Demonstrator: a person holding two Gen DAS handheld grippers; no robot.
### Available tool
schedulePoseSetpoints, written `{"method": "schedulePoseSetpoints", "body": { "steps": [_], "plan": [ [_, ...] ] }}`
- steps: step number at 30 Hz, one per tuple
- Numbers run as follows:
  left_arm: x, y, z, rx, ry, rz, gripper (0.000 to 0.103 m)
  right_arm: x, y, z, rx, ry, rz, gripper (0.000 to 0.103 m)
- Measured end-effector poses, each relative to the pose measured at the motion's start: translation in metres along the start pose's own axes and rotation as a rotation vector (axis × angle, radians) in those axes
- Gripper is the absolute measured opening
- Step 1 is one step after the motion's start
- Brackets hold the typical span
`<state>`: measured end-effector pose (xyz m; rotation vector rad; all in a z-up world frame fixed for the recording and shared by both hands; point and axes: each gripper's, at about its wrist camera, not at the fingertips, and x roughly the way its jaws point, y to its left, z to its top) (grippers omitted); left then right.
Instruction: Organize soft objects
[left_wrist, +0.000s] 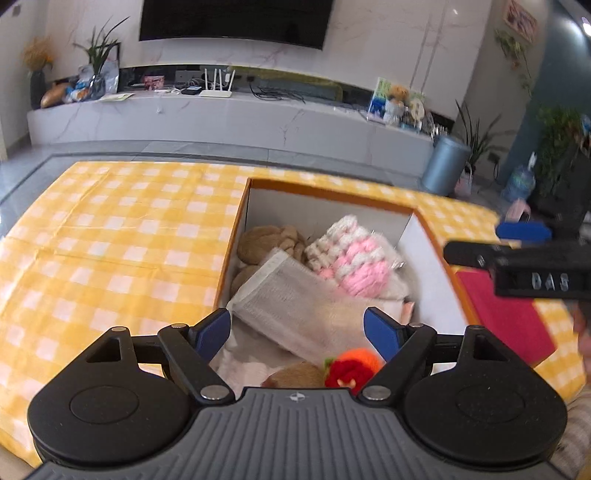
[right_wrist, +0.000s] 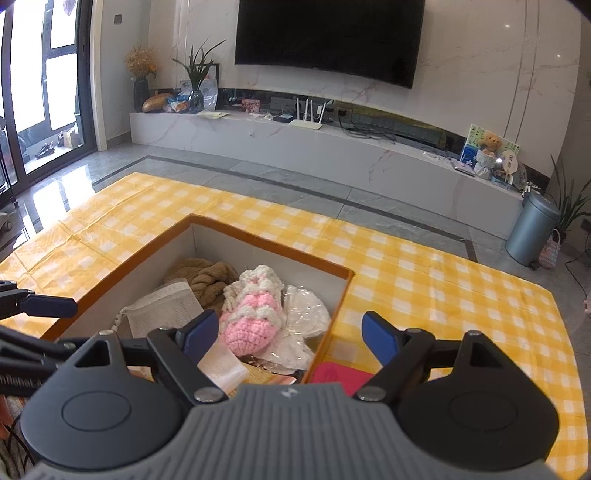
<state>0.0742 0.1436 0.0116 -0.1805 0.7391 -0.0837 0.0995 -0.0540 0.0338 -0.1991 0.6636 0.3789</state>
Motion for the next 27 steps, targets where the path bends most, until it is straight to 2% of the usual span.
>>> {"method": "schedulePoseSetpoints", "body": {
  "steps": [3, 6, 11, 13, 15, 18, 22, 23, 25, 27],
  "plan": [
    [-0.015, -0.005, 0.004, -0.024, -0.054, -0.003, 0.096, -0.015, -0.006, -0.004, 0.016, -0.015, -0.008, 0.088],
    [-0.039, -0.020, 0.007, -0.008, -0.132, -0.057, 0.096, -0.031, -0.011, -0.011, 0.022, -0.036, -0.020, 0.095],
    [-0.079, -0.057, 0.001, 0.061, -0.356, -0.075, 0.096, -0.053, -0.019, -0.034, 0.017, -0.071, -0.058, 0.100],
    [-0.087, -0.074, -0.008, 0.106, -0.456, -0.129, 0.096, -0.064, -0.026, -0.046, 0.077, -0.132, -0.084, 0.100],
    [-0.088, -0.087, -0.015, 0.113, -0.512, -0.156, 0.098, -0.075, -0.033, -0.063, 0.152, -0.197, -0.082, 0.100],
    [-0.082, -0.105, -0.025, 0.066, -0.571, -0.108, 0.100, -0.083, -0.041, -0.086, 0.203, -0.221, -0.067, 0.100],
    [-0.058, -0.123, -0.032, 0.108, -0.520, -0.054, 0.100, -0.082, -0.049, -0.113, 0.210, -0.238, -0.121, 0.100],
    [-0.054, -0.129, -0.036, 0.121, -0.513, -0.012, 0.100, -0.083, -0.052, -0.119, 0.219, -0.255, -0.126, 0.100],
    [-0.041, -0.144, -0.046, 0.177, -0.514, 0.122, 0.100, -0.082, -0.059, -0.126, 0.233, -0.279, -0.109, 0.100],
    [-0.029, -0.156, -0.056, 0.244, -0.509, 0.199, 0.100, -0.077, -0.060, -0.124, 0.223, -0.262, -0.091, 0.100]
  ]
}}
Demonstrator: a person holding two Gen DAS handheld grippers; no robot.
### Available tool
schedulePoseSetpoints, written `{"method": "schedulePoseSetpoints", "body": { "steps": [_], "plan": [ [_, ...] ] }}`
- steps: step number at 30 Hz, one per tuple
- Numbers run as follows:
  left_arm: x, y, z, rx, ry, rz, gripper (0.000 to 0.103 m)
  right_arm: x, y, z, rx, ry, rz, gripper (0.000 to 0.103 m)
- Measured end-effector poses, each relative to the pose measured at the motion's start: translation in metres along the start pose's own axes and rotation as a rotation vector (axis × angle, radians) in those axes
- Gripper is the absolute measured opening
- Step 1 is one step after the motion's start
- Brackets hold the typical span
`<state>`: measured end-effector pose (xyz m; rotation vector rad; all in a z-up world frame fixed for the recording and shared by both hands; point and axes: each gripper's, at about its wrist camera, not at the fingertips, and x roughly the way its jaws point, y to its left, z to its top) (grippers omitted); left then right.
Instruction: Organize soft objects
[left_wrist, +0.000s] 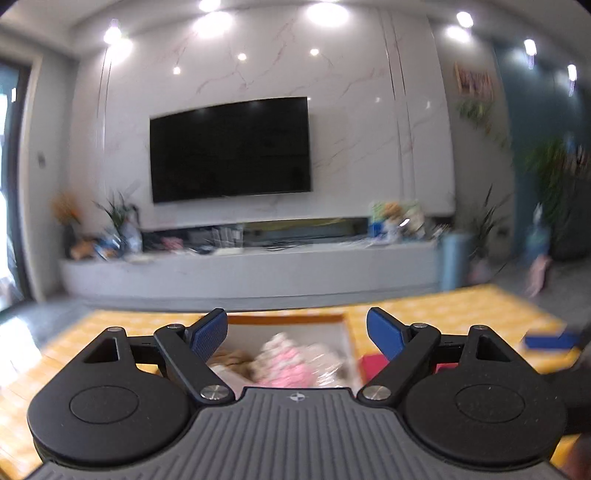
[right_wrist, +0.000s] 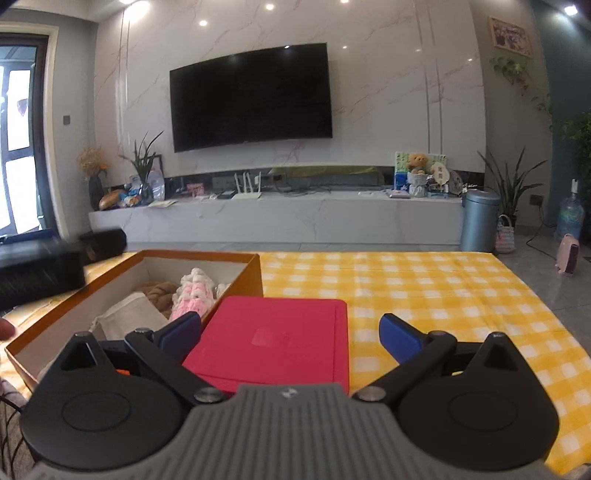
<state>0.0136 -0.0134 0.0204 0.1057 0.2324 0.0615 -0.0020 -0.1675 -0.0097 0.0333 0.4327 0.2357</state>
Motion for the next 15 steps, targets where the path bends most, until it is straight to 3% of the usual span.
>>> {"method": "schedulePoseSetpoints", "body": {
  "steps": [7, 10, 13, 15],
  "plan": [
    [0.014, -0.003, -0.013, -0.056, 0.057, -0.091, 0.099, 0.000, 0.011, -0.007, -0.144, -0.020, -0.018, 0.100],
    [0.013, -0.006, -0.017, -0.032, 0.054, -0.067, 0.099, 0.003, 0.011, -0.012, -0.146, -0.010, -0.017, 0.100],
    [0.010, -0.009, -0.022, -0.076, 0.049, -0.008, 0.100, 0.003, 0.008, -0.013, -0.129, -0.020, -0.012, 0.100],
    [0.010, -0.009, -0.022, -0.094, 0.053, -0.011, 0.102, 0.001, 0.008, -0.016, -0.128, -0.032, -0.008, 0.100]
  ]
}}
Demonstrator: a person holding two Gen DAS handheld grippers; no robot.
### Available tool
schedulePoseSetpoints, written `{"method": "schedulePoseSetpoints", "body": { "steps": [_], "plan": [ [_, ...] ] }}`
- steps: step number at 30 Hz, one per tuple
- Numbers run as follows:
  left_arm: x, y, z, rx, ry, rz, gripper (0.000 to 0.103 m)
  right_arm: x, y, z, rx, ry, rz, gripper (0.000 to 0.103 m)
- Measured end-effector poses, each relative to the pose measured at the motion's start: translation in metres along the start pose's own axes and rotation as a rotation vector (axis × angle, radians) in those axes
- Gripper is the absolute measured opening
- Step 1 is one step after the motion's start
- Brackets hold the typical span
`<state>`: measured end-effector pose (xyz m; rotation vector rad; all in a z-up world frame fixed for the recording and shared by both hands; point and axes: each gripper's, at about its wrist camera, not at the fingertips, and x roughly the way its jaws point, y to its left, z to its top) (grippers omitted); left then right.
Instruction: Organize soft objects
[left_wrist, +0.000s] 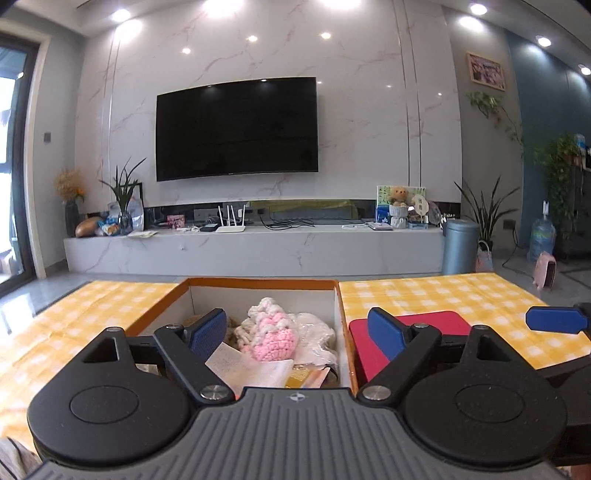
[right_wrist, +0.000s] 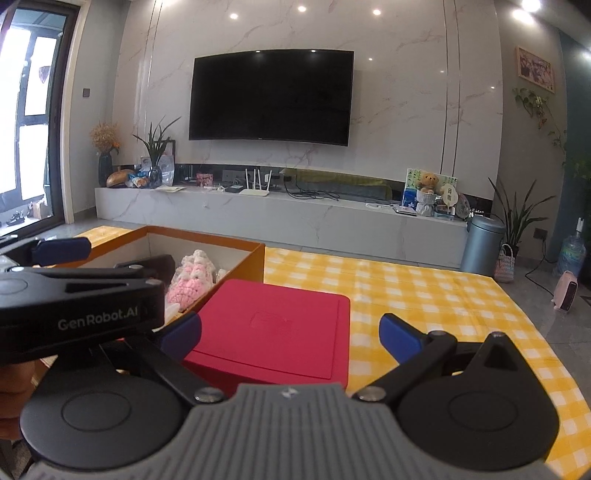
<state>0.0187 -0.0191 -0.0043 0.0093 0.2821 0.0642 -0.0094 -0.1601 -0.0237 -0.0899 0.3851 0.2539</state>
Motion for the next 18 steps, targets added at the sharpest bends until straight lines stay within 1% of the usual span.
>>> {"method": "schedulePoseSetpoints", "body": {
  "steps": [3, 18],
  "plan": [
    [0.0012, 0.0010, 0.0001, 0.007, 0.020, -0.015, 0.103, -0.0006, -0.0001, -0.0020, -0.017, -0.008, -0.012, 0.100],
    [0.0029, -0.0023, -0.0022, 0.015, 0.040, -0.032, 0.103, 0.0008, -0.0036, -0.0023, -0.002, 0.016, -0.003, 0.100]
  ]
}}
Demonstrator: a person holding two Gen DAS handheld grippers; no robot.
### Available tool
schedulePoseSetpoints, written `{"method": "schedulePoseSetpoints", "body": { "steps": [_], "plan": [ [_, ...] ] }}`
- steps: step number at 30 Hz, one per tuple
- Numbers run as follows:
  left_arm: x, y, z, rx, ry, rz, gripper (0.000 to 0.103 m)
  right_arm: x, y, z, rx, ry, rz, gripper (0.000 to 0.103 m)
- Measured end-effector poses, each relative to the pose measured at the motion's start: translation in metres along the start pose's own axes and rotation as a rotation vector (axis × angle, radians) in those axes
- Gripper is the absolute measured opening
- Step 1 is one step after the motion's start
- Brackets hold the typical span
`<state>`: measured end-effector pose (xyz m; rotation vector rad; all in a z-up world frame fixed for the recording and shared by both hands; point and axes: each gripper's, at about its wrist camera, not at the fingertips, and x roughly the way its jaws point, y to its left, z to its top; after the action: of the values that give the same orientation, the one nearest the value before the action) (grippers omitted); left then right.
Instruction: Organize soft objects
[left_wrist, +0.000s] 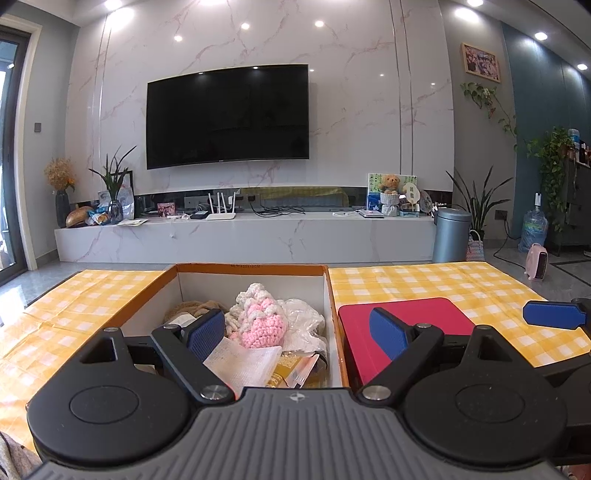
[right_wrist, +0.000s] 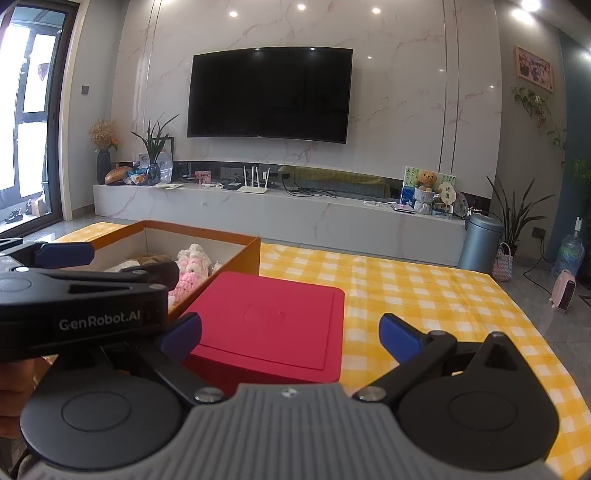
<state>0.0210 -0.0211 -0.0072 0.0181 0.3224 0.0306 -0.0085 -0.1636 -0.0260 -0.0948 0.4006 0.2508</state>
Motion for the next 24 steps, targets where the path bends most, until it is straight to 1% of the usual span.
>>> {"method": "schedulePoseSetpoints", "body": {
  "steps": [3, 24],
  "plan": [
    [0.0001, -0.0004, -0.0007, 0.013, -0.003, -0.002, 0.103, 0.0009, 0.0002, -0.0003, -0.001, 0.004, 0.006, 0.100],
    [0.0003, 0.0004, -0.0006, 0.004, 0.004, 0.000, 0.103, 0.0026, -0.0003, 0.0000, -0.003, 0.006, 0.006, 0.100]
  ]
}}
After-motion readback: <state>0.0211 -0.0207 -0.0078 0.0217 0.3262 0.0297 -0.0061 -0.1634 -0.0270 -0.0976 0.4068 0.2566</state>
